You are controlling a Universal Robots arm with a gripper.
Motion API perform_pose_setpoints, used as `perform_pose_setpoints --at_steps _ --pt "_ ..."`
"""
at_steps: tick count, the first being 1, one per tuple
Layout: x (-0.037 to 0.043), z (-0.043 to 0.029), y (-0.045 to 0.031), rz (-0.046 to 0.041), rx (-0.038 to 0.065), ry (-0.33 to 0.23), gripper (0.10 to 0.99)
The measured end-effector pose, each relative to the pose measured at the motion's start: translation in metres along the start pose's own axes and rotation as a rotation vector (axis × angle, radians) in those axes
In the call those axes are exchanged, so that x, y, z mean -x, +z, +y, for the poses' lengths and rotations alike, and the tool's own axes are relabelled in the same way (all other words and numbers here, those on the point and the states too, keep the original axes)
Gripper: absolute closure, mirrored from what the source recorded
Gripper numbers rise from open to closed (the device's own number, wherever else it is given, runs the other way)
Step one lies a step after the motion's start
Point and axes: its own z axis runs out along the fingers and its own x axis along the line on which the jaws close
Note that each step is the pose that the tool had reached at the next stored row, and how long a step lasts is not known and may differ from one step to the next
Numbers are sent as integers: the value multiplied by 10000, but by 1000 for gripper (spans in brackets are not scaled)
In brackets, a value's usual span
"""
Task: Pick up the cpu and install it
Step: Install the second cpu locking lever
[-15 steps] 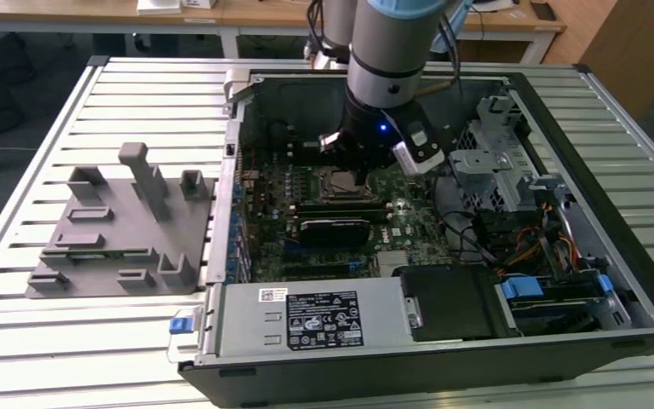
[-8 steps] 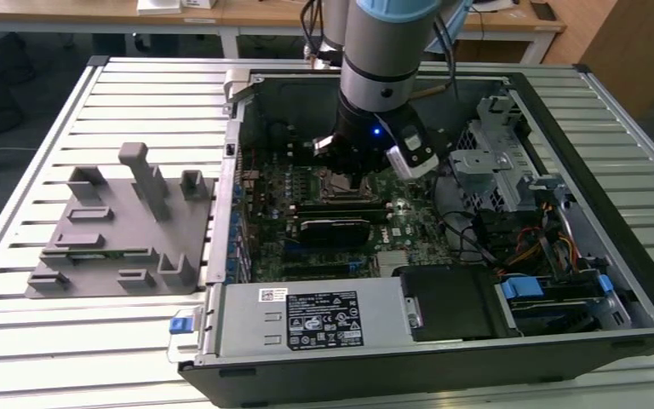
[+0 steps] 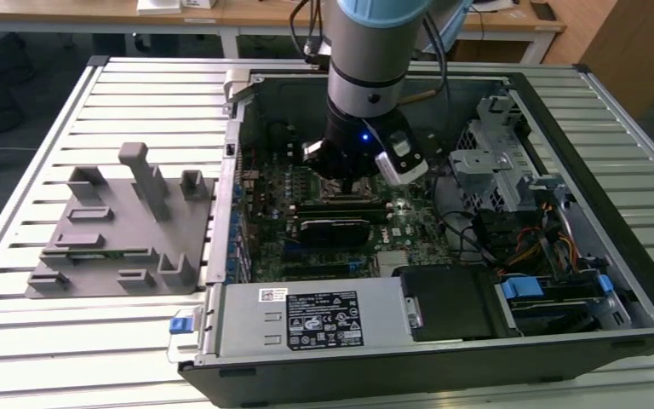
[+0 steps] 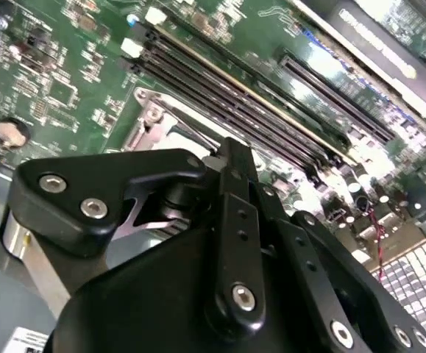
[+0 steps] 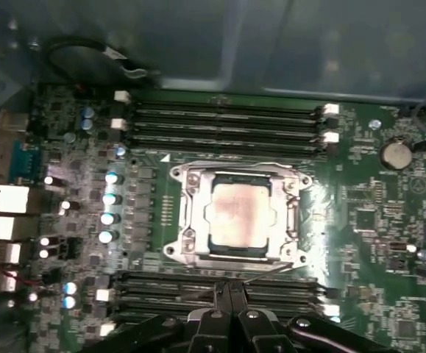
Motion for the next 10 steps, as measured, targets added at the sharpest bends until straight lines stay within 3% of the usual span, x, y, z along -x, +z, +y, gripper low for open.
perform_pose_setpoints --at_steps 3,10 --pt "-22 -3 21 15 -1 0 980" --pt "-23 -18 134 185 8 24 980"
